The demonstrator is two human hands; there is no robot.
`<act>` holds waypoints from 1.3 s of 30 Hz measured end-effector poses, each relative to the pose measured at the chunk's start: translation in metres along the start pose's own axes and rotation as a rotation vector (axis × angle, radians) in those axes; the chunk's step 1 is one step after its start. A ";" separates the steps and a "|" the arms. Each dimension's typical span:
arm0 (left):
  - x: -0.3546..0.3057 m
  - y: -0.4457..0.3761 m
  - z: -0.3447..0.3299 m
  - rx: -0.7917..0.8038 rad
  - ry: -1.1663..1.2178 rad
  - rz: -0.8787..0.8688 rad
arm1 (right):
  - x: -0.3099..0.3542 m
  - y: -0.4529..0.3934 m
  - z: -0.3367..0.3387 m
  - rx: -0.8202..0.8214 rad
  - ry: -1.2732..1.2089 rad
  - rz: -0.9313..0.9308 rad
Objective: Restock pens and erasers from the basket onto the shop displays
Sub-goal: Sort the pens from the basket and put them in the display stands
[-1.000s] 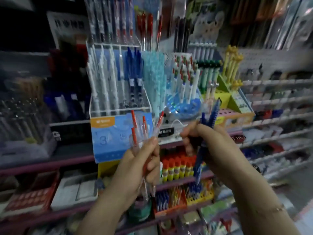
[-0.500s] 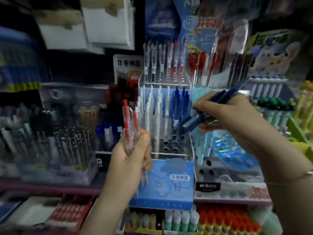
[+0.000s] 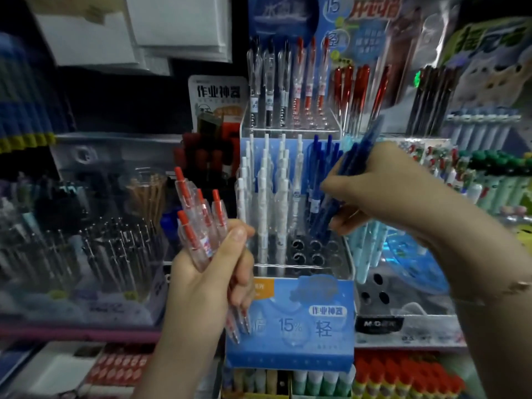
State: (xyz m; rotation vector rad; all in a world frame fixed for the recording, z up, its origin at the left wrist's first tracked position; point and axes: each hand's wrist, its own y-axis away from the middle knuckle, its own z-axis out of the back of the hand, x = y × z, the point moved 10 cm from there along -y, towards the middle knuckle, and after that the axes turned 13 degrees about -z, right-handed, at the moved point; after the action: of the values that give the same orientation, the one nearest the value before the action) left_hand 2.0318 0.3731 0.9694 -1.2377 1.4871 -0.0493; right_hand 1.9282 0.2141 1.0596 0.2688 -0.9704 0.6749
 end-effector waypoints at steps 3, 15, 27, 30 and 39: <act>-0.002 -0.002 -0.003 0.033 0.000 -0.018 | -0.004 0.000 -0.019 0.008 0.130 -0.032; -0.070 -0.057 -0.044 0.359 -0.413 -0.181 | -0.011 -0.003 -0.006 -0.040 0.059 -0.006; -0.042 -0.134 -0.125 0.807 -1.123 -0.072 | -0.002 -0.002 -0.012 -0.097 0.125 0.062; -0.035 -0.135 -0.131 0.831 -1.165 -0.068 | -0.004 0.004 -0.003 -0.130 0.042 0.073; -0.045 -0.132 -0.142 0.819 -1.178 -0.140 | -0.033 0.035 0.018 0.225 -0.686 0.006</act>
State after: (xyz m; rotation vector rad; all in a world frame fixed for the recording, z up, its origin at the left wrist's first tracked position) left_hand 2.0029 0.2646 1.1338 -0.4753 0.2590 -0.0111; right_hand 1.8814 0.2182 1.0394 0.7274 -1.5481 0.7116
